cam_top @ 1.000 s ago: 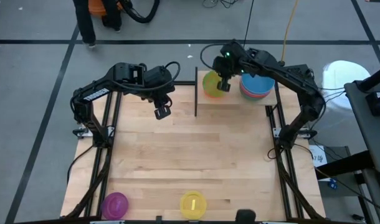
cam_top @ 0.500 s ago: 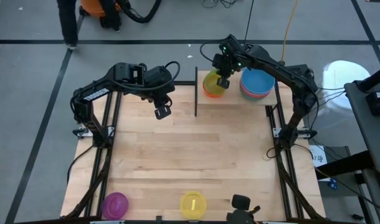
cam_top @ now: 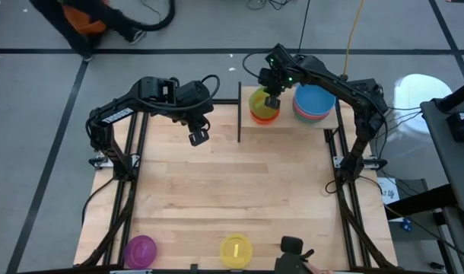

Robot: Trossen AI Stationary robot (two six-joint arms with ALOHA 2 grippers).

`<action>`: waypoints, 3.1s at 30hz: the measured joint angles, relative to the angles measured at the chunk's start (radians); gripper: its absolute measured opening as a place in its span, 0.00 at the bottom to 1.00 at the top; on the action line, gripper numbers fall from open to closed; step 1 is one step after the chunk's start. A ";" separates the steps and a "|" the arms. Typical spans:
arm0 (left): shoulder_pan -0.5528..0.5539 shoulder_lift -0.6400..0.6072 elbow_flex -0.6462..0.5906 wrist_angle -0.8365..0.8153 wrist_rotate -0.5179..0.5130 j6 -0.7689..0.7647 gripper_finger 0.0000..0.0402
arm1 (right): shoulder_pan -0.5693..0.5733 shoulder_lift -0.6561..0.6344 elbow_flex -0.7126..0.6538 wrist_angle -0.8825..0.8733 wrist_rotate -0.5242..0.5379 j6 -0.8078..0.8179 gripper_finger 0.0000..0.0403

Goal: Place and stack bowls onto a shelf
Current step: Stack the green bowl on the orange bowl on the shelf, then stack the yellow bowl inside the green bowl on the shelf

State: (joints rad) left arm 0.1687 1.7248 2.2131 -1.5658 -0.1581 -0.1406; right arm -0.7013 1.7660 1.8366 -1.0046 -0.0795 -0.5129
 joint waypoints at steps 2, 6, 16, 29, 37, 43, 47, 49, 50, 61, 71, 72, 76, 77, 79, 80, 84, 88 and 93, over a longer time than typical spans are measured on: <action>0.000 0.000 0.000 0.000 0.000 0.000 0.18 | 0.000 0.000 0.000 -0.013 0.000 -0.001 0.02; 0.000 0.000 0.000 0.000 0.000 -0.001 0.18 | 0.000 0.000 0.000 -0.036 0.000 -0.003 0.07; 0.000 0.000 0.000 0.000 0.000 -0.005 0.18 | 0.008 -0.010 0.000 -0.039 0.002 -0.078 0.25; 0.000 0.000 0.000 -0.001 0.000 -0.008 0.18 | 0.039 -0.145 0.000 0.020 0.001 -0.101 0.30; 0.000 0.000 0.000 -0.001 0.000 -0.013 0.18 | 0.041 -0.148 -0.014 0.153 0.001 -0.076 0.02; 0.000 0.000 0.000 -0.001 0.000 -0.016 0.18 | 0.043 -0.148 -0.082 0.180 -0.002 -0.096 0.00; 0.000 0.000 0.000 -0.001 0.000 -0.016 0.18 | 0.042 -0.147 -0.147 0.225 -0.001 -0.103 0.00; 0.000 0.000 0.000 -0.001 0.000 -0.017 0.18 | 0.042 -0.147 -0.165 0.238 -0.001 -0.110 0.00; 0.000 0.000 0.000 -0.001 0.000 -0.017 0.18 | 0.042 -0.147 -0.175 0.250 -0.001 -0.114 0.00; 0.001 0.000 0.000 -0.001 0.000 -0.020 0.18 | 0.040 -0.147 -0.317 0.394 0.001 -0.128 0.00; 0.001 0.000 0.000 -0.001 0.000 -0.026 0.18 | 0.086 -0.315 -0.316 0.289 -0.018 -0.118 0.00; 0.001 0.000 0.000 -0.001 0.000 -0.026 0.18 | 0.101 -0.341 -0.316 0.230 -0.054 -0.111 0.00; 0.001 0.000 0.000 -0.001 0.000 -0.022 0.18 | 0.168 -0.426 -0.316 -0.016 -0.264 -0.134 0.00; 0.001 0.000 0.000 -0.001 0.000 -0.019 0.18 | 0.187 -0.438 -0.316 -0.055 -0.293 -0.140 0.00; 0.001 0.000 0.000 -0.001 0.000 -0.010 0.18 | 0.224 -0.451 -0.321 -0.095 -0.295 -0.142 0.00; 0.001 0.000 0.000 -0.001 0.000 -0.003 0.18 | 0.240 -0.455 -0.334 -0.089 -0.277 -0.143 0.00; 0.001 0.000 0.000 0.000 0.000 0.000 0.18 | 0.274 -0.458 -0.428 -0.020 -0.238 -0.145 0.00; 0.001 0.000 0.000 -0.001 0.000 0.001 0.18 | 0.281 -0.458 -0.527 0.091 -0.177 -0.137 0.00; 0.001 0.000 0.000 -0.001 0.000 0.002 0.18 | 0.264 -0.459 -0.595 0.170 -0.156 -0.128 0.00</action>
State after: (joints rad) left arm 0.1696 1.7248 2.2135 -1.5665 -0.1581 -0.1383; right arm -0.4369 1.3071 1.2415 -0.8349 -0.2359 -0.6407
